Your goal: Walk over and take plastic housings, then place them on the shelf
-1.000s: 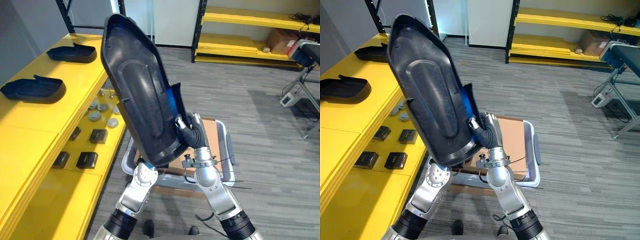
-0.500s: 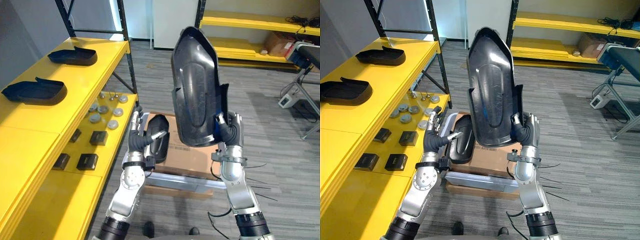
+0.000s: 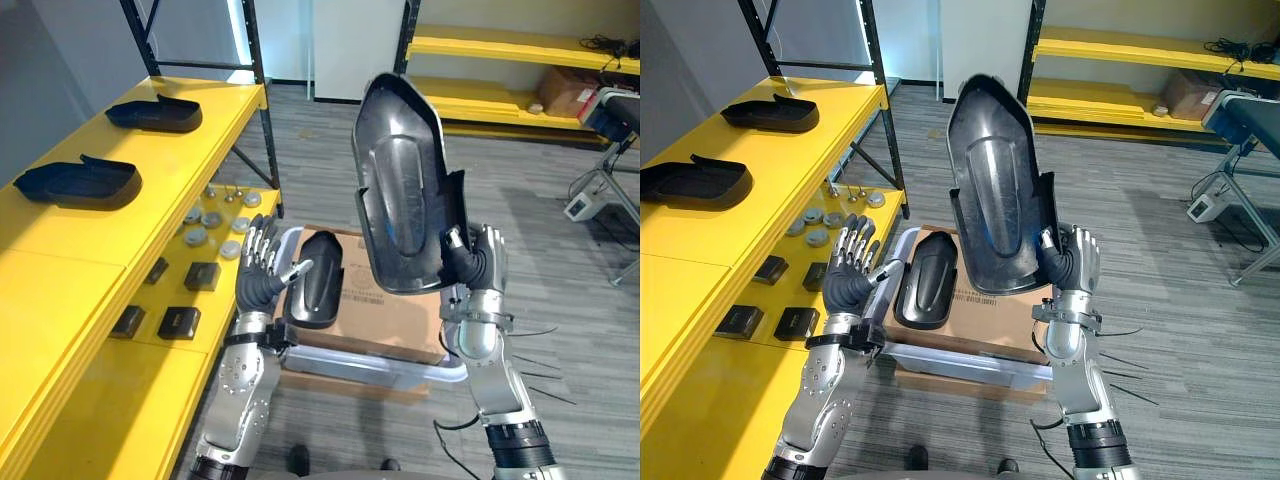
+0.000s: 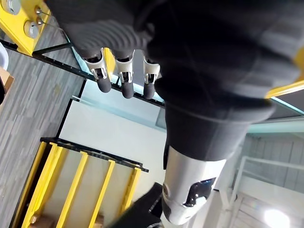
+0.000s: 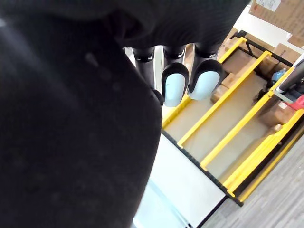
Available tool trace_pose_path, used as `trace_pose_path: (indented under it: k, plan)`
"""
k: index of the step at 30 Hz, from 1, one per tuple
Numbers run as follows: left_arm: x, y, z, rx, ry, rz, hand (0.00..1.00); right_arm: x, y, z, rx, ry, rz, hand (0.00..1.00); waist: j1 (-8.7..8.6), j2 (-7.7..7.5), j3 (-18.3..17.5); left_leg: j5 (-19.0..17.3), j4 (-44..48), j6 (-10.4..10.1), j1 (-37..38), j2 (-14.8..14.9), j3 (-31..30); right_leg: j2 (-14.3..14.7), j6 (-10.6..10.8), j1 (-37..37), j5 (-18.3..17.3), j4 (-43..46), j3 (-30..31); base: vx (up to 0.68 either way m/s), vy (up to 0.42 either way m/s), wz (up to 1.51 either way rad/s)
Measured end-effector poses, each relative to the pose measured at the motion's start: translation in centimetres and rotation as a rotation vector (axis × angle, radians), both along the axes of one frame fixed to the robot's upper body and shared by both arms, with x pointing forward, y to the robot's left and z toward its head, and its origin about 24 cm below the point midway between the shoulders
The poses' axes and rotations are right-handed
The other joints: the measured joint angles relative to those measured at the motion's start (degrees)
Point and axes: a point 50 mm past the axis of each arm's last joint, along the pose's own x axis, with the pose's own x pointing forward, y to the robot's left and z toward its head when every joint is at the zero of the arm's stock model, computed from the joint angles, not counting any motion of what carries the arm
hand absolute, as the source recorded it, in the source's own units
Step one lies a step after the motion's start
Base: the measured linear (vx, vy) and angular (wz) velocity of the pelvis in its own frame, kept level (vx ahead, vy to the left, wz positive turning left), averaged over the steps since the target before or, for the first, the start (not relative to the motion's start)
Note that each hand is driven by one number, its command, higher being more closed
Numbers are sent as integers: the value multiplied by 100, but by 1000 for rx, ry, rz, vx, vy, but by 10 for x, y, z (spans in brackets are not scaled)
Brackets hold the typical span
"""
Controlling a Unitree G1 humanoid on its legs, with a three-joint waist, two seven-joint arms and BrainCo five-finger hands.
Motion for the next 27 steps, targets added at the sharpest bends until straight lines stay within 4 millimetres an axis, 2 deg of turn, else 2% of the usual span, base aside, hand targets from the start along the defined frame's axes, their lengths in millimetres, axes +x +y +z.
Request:
trace_pose_path:
  k: [6,11,16,21,24,25,27]
  plan:
    - [-4,-24,6,-7,-31,-114,0,1,27,-1,-14,15,114,100,10,0,0,1,1,1,-3,-1,-11,1,0,-2,0,0,-6,0,0,0]
    - [-2,-26,8,33,-34,-85,0,1,42,-8,31,39,148,100,9,-2,-3,1,2,1,-2,-2,-8,0,0,-5,0,1,-3,0,0,0]
    - [5,-28,-3,151,-3,-25,0,-1,52,-9,65,45,186,100,6,-5,-7,1,3,1,6,2,6,4,-1,-10,1,0,14,0,0,0]
    - [9,-27,-11,172,40,47,0,-3,60,-11,113,46,201,100,-3,-15,-34,1,4,1,11,6,29,7,-1,-14,2,-6,40,0,0,-1]
    - [11,-26,-22,191,99,67,0,-6,68,-13,117,55,232,100,-5,-17,-131,-2,4,-1,18,10,64,11,-5,-18,6,-35,86,0,0,-4]
    - [11,-25,-24,191,108,80,100,-7,68,-14,117,58,231,100,-4,-19,-136,-2,4,-2,21,13,75,14,-5,-19,6,-35,105,-3,-2,-5]
    - [11,-24,-25,190,115,91,100,-7,68,-15,118,59,231,100,9,-19,-136,-2,4,-2,22,17,97,18,-13,-18,13,-36,137,-11,-7,-6]
